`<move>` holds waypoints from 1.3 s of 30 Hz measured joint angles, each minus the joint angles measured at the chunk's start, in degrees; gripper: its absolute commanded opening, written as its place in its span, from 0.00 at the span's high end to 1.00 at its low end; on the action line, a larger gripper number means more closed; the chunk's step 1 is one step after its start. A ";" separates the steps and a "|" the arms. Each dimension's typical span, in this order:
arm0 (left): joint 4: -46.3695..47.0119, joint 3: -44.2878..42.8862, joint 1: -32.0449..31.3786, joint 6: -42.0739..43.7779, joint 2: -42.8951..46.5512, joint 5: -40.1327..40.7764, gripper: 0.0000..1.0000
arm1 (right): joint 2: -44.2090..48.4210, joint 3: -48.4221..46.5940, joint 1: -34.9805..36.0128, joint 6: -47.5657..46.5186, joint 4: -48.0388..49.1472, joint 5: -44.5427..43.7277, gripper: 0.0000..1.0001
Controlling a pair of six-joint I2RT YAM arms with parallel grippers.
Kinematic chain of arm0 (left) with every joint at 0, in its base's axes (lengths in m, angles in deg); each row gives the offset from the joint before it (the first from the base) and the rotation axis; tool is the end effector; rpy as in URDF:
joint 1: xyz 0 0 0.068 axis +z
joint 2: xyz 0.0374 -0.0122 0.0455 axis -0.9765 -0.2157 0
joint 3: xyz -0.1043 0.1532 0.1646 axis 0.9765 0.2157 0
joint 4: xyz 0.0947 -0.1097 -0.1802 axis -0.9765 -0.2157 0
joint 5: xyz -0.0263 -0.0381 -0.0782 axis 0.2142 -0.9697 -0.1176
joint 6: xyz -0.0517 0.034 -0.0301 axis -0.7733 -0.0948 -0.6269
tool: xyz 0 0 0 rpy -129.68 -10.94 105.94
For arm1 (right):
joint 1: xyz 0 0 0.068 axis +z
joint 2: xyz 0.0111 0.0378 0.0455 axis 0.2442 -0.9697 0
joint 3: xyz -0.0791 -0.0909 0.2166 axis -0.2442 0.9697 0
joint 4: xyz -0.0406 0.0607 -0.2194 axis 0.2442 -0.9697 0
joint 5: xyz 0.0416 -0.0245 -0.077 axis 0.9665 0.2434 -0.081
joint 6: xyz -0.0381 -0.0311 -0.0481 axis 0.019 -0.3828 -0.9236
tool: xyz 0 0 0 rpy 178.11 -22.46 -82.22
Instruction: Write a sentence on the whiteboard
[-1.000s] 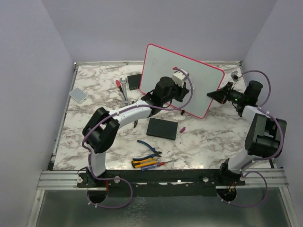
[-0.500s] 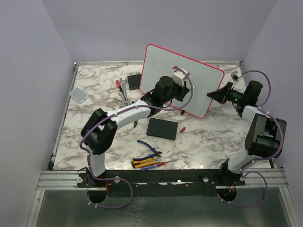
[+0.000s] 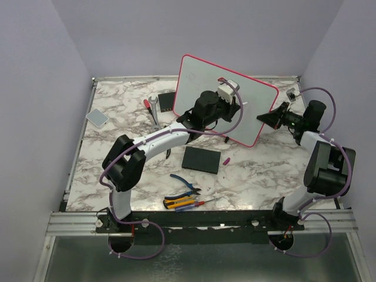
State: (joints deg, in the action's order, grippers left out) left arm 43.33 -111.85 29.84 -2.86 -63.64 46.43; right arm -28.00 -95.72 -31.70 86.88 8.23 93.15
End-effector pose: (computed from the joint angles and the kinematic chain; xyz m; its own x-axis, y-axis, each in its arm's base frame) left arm 0.2924 -0.3278 0.3040 -0.1741 -0.0220 -0.9845 0.7722 0.6174 -0.1503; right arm 0.3163 -0.0450 0.2158 -0.3642 0.1421 -0.9204 -0.7299 0.5702 0.3769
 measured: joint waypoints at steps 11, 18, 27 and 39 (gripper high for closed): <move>-0.20 -0.02 -0.02 0.48 -2.16 0.00 1.00 | 0.00 0.00 0.00 0.00 0.00 0.00 1.00; -0.37 0.07 -0.04 0.70 -2.36 0.04 1.00 | 0.00 0.00 0.00 0.00 0.00 0.00 0.99; -0.42 2.27 -0.07 0.70 -2.36 0.04 1.00 | 0.00 0.00 0.00 0.02 0.00 -0.04 0.99; -0.55 3.48 -0.42 0.79 -2.25 0.09 1.00 | 0.00 0.00 0.00 0.00 0.00 -0.02 0.99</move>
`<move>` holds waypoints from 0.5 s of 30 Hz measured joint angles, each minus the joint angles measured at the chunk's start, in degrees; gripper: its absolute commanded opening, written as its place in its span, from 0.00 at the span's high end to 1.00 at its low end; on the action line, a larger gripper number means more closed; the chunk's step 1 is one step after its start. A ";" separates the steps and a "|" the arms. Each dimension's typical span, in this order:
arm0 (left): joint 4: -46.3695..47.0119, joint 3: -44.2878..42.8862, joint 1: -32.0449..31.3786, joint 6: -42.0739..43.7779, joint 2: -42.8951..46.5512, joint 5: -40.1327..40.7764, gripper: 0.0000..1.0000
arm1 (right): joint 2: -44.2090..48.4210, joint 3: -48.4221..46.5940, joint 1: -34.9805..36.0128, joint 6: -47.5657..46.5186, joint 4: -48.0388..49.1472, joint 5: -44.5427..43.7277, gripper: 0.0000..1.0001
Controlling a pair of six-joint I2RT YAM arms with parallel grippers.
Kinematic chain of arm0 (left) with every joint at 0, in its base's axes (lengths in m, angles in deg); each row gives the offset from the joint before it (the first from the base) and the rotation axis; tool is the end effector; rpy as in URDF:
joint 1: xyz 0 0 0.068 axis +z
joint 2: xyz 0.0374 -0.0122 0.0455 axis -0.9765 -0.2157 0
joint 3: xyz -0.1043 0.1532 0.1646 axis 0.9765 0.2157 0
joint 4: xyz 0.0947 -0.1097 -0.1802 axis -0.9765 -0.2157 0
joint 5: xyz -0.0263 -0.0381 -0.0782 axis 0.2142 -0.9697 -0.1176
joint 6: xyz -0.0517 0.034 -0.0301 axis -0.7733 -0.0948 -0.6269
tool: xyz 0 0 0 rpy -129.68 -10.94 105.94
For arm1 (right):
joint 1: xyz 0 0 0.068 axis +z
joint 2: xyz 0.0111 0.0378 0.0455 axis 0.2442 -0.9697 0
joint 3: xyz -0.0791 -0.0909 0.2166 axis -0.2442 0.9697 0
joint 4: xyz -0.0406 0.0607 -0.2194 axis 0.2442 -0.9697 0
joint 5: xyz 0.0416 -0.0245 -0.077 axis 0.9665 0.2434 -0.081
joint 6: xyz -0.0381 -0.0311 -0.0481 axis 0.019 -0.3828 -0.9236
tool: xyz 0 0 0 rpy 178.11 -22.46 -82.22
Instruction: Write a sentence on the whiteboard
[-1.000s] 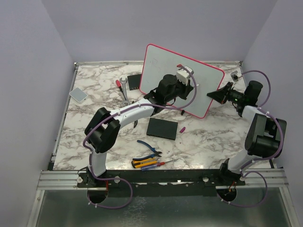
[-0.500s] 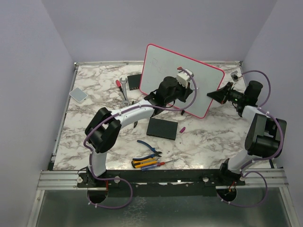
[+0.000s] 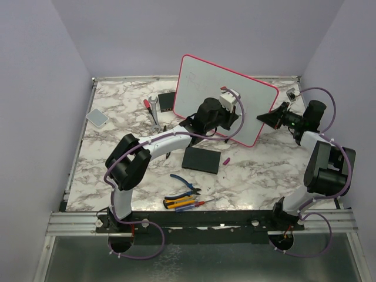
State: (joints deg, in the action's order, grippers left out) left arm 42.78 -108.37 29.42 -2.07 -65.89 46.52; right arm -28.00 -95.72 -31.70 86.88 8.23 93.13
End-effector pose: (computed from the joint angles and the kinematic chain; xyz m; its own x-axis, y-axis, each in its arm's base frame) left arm 0.2922 -0.3323 0.2653 -0.2351 0.0675 -0.9696 0.7678 0.6246 -0.1427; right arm 0.3164 -0.0450 0.2158 -0.3642 0.1421 -0.9204 -0.7297 0.5705 0.3768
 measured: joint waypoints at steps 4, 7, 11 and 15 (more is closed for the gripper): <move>-0.20 0.00 0.00 0.07 0.83 0.59 1.00 | 0.00 0.00 0.00 0.00 -0.02 0.02 0.99; -0.20 -0.02 0.07 0.07 1.77 0.98 1.00 | 0.00 0.00 0.00 0.00 -0.02 0.02 0.99; -0.13 -0.87 0.11 0.09 2.40 1.20 1.00 | 0.00 0.00 0.00 0.00 -0.02 0.02 0.99; -0.15 -2.23 0.11 0.11 2.40 1.22 1.00 | 0.00 0.00 0.00 0.00 0.00 0.02 0.99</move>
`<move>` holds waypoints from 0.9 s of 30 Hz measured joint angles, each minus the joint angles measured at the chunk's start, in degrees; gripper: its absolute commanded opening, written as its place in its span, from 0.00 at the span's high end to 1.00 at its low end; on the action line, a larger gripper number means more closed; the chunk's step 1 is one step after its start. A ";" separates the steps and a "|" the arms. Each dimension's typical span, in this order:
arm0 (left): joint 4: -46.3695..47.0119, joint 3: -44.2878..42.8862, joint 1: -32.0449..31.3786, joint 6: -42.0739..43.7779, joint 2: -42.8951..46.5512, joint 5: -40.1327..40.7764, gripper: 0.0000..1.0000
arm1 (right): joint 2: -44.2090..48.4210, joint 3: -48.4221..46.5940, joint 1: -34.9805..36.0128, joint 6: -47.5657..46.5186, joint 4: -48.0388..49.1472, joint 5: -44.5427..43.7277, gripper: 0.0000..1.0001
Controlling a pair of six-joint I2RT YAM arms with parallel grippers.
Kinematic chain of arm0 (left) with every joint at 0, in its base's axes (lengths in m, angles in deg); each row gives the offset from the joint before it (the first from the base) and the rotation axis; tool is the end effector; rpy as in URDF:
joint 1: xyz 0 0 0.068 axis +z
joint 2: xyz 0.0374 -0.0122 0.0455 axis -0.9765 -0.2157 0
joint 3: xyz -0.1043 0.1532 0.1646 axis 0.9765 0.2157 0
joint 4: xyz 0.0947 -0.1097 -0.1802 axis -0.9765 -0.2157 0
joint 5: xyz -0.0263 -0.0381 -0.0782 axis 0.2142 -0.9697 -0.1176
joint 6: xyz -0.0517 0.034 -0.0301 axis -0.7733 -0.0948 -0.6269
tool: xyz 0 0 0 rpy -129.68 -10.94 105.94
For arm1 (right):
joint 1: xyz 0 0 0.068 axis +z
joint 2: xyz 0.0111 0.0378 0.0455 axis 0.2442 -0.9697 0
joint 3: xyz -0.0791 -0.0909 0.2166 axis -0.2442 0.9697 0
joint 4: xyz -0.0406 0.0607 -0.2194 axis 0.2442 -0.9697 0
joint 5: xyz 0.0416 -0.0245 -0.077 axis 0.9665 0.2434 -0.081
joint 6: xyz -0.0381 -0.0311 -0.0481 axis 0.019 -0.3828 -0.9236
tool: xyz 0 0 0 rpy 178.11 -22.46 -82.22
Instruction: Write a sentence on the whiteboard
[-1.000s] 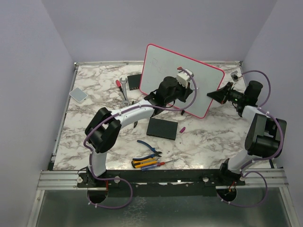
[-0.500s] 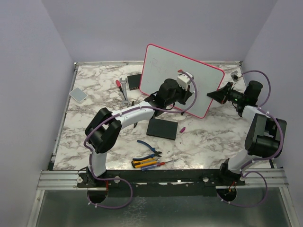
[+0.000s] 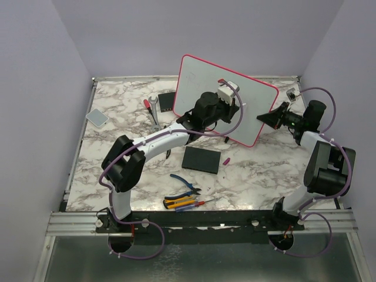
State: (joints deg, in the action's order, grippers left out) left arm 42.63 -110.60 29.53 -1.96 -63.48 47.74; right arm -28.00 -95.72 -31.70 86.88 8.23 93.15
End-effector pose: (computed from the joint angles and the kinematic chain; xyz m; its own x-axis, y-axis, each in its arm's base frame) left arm 0.2906 -0.3274 0.2960 -0.1808 0.0092 -0.9835 0.7614 0.6343 -0.1341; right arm 0.3163 -0.0450 0.2158 -0.3642 0.1421 -0.9204 -0.7299 0.5702 0.3769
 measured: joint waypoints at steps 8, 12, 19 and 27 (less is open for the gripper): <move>0.11 -2.25 0.00 0.00 -0.04 0.00 1.00 | 0.00 0.00 0.00 0.00 0.00 0.00 1.00; 0.13 -2.95 0.00 0.00 -0.28 -0.02 1.00 | 0.00 0.00 0.00 0.00 0.00 0.00 0.99; 0.11 -3.89 0.00 -0.02 -1.77 -0.04 1.00 | 0.00 0.00 0.00 0.00 0.00 0.02 1.00; 0.09 -3.91 0.00 0.00 -3.21 -0.02 1.00 | 0.00 0.00 0.00 0.02 -0.02 -0.02 0.99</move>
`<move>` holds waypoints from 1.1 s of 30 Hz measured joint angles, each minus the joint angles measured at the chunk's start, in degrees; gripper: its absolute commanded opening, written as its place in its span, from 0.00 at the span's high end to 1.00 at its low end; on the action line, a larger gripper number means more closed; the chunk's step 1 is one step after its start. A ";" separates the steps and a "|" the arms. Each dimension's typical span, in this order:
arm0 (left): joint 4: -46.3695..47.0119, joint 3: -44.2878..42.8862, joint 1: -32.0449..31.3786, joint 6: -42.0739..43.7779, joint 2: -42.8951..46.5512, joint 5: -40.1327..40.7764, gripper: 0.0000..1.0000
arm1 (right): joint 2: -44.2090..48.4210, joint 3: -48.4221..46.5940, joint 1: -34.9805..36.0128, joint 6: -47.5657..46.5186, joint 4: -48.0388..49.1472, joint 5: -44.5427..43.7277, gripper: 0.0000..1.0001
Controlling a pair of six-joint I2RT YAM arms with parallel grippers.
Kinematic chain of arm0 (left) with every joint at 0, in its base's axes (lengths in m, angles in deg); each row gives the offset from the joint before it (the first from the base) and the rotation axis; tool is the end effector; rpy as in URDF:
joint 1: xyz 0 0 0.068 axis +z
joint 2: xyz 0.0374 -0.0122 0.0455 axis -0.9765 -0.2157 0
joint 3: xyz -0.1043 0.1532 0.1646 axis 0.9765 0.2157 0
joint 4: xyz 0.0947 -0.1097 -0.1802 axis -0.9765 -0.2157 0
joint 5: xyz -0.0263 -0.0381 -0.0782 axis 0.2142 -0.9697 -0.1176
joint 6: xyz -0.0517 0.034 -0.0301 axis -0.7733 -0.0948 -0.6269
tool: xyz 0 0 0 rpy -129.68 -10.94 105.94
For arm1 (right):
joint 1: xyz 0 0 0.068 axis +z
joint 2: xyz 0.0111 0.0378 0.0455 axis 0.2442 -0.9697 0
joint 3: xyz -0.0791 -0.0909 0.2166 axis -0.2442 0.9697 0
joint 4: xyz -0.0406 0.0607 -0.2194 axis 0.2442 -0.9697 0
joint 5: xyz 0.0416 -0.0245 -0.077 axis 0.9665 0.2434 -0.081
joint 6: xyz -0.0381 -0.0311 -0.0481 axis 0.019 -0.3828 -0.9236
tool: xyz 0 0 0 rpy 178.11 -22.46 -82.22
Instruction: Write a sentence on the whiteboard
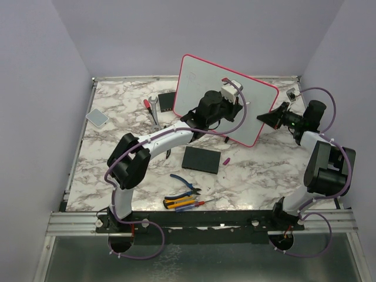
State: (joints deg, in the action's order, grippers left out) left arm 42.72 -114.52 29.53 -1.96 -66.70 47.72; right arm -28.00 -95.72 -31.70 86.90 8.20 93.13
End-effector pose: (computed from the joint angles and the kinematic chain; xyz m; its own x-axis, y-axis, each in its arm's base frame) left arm 0.2994 -0.3373 0.2962 -0.1718 -0.0009 -0.9851 0.7628 0.6327 -0.1336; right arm 0.3163 -0.0450 0.2157 -0.3649 0.1425 -0.9201 -0.7294 0.5704 0.3776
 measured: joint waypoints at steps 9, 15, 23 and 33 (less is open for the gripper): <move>-0.04 -1.20 -0.13 0.02 -0.81 -0.02 1.00 | 0.00 0.00 0.00 0.02 0.02 -0.02 0.99; -0.04 -1.18 -0.13 0.17 -0.81 -0.02 1.00 | 0.00 0.00 0.00 0.02 0.02 -0.02 0.99; 0.72 3.67 -0.48 0.59 1.60 -0.04 1.00 | 0.00 0.00 0.00 -0.02 0.02 0.04 0.99; 1.88 5.84 -0.87 0.57 1.81 -0.04 1.00 | 0.00 0.00 0.00 -0.02 0.02 0.04 1.00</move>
State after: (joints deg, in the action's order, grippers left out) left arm 44.60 -108.68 28.66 -1.40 -64.88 47.68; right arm -28.00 -95.72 -31.70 86.88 8.23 93.17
